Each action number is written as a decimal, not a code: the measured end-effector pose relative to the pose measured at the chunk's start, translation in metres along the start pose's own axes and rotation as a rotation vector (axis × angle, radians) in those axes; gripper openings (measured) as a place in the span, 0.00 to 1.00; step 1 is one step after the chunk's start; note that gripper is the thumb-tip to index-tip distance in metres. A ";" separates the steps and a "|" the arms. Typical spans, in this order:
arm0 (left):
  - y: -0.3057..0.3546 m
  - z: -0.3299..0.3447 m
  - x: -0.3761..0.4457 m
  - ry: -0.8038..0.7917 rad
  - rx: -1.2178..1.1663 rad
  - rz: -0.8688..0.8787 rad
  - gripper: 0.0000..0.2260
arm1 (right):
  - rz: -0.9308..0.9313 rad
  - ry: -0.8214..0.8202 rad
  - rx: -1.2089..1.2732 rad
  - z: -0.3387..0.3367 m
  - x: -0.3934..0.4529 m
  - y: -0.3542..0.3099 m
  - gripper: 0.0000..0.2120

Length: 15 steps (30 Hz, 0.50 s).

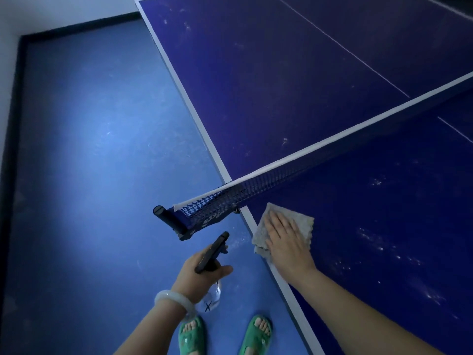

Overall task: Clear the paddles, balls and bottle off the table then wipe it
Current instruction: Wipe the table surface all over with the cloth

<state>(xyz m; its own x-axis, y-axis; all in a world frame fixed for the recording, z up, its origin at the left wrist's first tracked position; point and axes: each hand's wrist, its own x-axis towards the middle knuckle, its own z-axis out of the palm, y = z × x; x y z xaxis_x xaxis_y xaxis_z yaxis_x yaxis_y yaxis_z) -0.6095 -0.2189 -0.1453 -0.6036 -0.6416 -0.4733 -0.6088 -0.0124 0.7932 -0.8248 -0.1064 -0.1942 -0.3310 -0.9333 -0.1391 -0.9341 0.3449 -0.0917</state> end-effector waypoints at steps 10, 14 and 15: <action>0.012 0.012 0.019 0.035 -0.043 0.029 0.11 | 0.507 0.014 0.131 -0.007 0.061 0.050 0.27; 0.013 0.016 0.026 0.037 -0.045 0.033 0.12 | 0.313 0.023 0.128 0.004 0.040 -0.002 0.27; 0.012 0.017 0.027 0.032 -0.052 0.031 0.13 | 0.202 -0.016 0.118 0.004 0.038 -0.001 0.28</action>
<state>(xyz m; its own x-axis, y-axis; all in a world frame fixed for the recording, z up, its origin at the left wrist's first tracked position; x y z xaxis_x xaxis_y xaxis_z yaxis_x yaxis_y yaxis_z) -0.6415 -0.2233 -0.1548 -0.6042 -0.6668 -0.4363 -0.5622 -0.0313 0.8264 -0.8362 -0.1415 -0.2029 -0.5068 -0.8427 -0.1816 -0.8267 0.5348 -0.1747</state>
